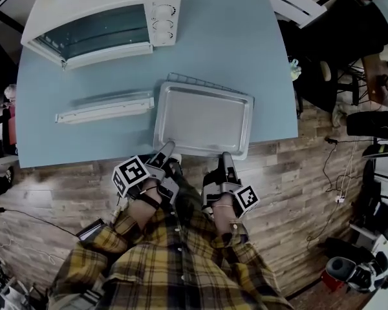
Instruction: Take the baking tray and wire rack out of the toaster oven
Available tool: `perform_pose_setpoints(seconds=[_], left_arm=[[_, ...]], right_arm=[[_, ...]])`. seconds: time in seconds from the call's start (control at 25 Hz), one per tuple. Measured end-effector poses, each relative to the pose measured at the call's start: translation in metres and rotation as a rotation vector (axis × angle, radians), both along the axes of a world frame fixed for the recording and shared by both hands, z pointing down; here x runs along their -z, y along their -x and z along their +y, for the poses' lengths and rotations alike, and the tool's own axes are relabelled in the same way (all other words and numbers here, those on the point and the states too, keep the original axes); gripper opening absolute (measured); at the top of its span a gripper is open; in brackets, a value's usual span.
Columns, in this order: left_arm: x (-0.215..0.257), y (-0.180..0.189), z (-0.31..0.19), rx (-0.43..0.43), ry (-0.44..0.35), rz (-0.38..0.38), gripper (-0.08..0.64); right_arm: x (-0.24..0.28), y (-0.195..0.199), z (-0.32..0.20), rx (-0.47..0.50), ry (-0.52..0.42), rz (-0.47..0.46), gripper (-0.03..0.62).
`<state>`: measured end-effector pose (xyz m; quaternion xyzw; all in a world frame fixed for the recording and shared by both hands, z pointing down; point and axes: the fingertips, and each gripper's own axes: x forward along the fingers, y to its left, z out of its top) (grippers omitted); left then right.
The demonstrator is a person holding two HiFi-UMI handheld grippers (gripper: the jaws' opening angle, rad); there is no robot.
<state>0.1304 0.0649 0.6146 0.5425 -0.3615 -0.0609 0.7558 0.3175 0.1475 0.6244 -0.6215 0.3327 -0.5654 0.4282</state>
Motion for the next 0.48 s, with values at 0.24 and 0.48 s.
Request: perform_pose_setpoints(seconds=[0.24, 0.48], left_arm=[[0.013, 0.011, 0.006, -0.012, -0.049, -0.038, 0.230], [0.038, 0.050, -0.011, 0.045, -0.138, -0.090, 0.238]], right_arm=[[0.021, 0.008, 0.011, 0.123, 0.020, 0.104, 0.150], [0.082, 0.040, -0.011, 0.367, -0.080, 0.300, 0.150]])
